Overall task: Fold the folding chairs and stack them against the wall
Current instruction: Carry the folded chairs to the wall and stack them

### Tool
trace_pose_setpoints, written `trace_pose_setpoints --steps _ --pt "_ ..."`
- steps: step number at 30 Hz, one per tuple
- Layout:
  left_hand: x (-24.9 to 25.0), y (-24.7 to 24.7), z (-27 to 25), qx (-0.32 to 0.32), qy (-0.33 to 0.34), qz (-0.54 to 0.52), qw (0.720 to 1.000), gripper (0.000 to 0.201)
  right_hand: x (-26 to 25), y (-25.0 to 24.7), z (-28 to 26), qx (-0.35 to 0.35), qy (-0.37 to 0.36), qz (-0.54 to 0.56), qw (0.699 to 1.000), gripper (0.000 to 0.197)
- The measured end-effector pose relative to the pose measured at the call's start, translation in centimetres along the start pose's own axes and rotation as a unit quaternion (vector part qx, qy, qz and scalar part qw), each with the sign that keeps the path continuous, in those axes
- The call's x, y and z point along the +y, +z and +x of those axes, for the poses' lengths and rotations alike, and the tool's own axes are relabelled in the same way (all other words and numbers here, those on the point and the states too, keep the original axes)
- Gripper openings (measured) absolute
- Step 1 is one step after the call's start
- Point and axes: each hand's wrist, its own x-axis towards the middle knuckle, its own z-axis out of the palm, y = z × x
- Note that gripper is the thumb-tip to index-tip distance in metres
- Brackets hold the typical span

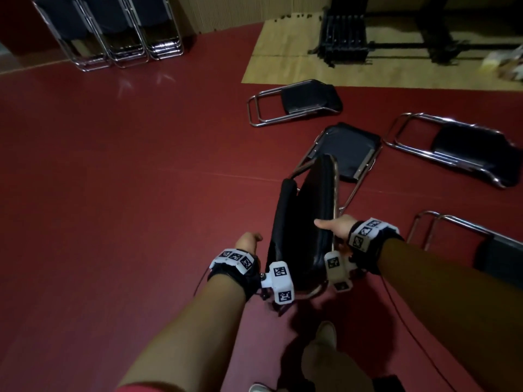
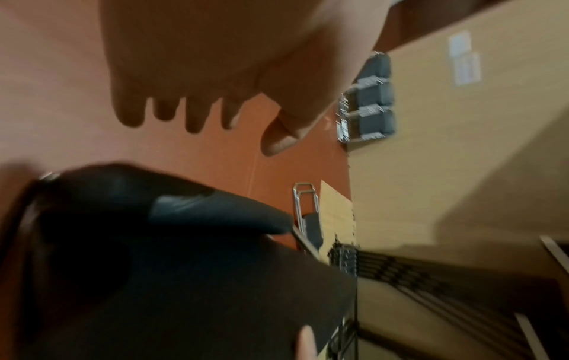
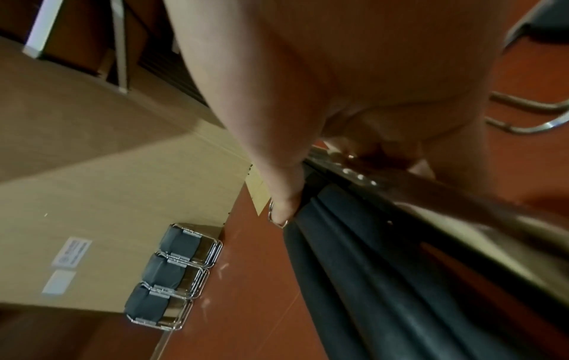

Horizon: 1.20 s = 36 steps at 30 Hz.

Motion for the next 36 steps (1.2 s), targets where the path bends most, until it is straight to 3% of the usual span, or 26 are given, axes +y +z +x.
trace_pose_setpoints --steps 5,9,12,16,19,22,25,28,32,36 --pt "4.3 3.1 0.2 -0.017 0.038 -0.073 0.997 0.046 -3.3 -5.1 3.9 0.035 -0.024 -0.074 0.996 0.069" --pt "7.7 3.9 1.1 0.009 0.089 -0.095 0.991 0.037 -6.4 -7.4 6.0 0.036 -0.048 -0.115 0.992 0.057" --pt "9.3 3.8 1.2 0.011 0.111 -0.085 0.99 0.02 -8.5 -7.7 7.3 0.042 -0.067 -0.141 0.987 0.064" --pt "11.4 2.1 2.5 0.048 0.142 -0.069 0.986 0.032 -11.6 -7.1 8.4 0.033 -0.104 -0.182 0.977 0.073" --pt "13.5 0.4 4.4 0.066 0.15 -0.051 0.985 0.036 -14.3 -6.0 9.5 0.024 -0.147 -0.246 0.958 0.066" --pt "16.8 -1.1 6.5 0.067 0.152 -0.077 0.983 0.023 -17.5 -4.3 10.8 0.029 -0.195 -0.302 0.933 0.059" --pt "20.0 -2.5 9.2 0.072 0.178 -0.102 0.976 0.054 -20.2 -2.7 12.6 0.03 -0.208 -0.352 0.912 0.066" --pt "23.0 -4.9 12.2 0.119 0.181 -0.054 0.975 0.078 -23.4 -1.2 14.2 0.017 -0.213 -0.4 0.891 0.066" --pt "26.2 -8.4 14.1 0.179 0.159 0.103 0.965 0.083 -26.6 0.3 16.2 -0.015 -0.206 -0.434 0.877 0.064" --pt "27.8 -11.1 15.7 0.163 0.168 0.231 0.944 0.095 -28.2 1.1 17.6 -0.017 -0.218 -0.476 0.852 0.061"
